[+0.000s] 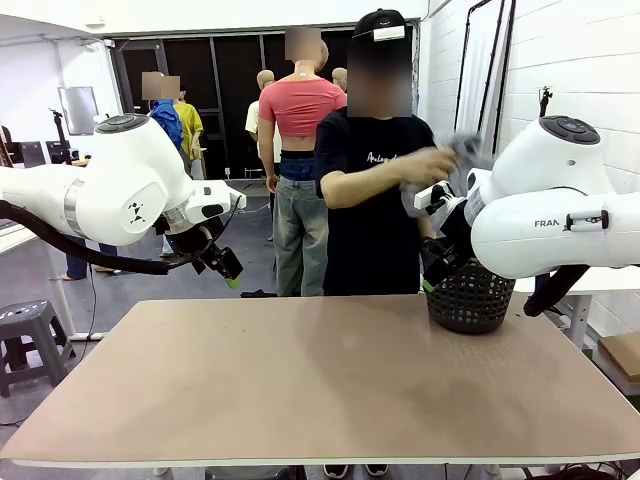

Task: Fold the training pants.
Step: Grab both ends of the Training pants handed by a person.

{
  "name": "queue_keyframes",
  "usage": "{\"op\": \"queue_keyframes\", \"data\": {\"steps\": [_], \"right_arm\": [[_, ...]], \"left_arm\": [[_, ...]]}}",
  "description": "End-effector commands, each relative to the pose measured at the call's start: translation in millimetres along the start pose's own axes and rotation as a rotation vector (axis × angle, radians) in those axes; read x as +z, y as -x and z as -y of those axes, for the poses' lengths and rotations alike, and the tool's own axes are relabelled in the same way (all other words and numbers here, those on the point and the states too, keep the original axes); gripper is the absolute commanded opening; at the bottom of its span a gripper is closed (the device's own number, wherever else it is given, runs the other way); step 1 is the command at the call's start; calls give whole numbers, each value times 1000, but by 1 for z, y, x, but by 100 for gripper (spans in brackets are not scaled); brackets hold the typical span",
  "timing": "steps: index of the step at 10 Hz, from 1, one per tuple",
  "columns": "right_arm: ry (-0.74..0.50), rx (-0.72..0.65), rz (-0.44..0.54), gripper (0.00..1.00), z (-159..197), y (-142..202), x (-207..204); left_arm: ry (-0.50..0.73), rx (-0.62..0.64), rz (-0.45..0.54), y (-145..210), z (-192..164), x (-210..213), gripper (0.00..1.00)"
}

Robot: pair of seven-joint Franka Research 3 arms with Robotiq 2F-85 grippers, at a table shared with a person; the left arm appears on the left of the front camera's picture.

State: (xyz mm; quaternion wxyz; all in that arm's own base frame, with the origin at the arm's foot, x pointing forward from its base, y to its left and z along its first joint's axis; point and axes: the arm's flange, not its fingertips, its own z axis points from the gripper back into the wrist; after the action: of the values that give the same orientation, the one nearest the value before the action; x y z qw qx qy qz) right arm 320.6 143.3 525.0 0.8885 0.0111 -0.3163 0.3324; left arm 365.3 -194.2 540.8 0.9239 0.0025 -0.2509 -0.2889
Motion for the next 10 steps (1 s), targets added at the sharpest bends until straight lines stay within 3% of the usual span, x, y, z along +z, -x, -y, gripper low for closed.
{"op": "queue_keyframes", "data": {"steps": [1,10], "right_arm": [[2,0,9,100,0,-1,0],[2,0,9,100,0,-1,0]], "left_arm": [[1,-6,9,1,0,1,100],[1,-6,9,1,0,1,100]]}}
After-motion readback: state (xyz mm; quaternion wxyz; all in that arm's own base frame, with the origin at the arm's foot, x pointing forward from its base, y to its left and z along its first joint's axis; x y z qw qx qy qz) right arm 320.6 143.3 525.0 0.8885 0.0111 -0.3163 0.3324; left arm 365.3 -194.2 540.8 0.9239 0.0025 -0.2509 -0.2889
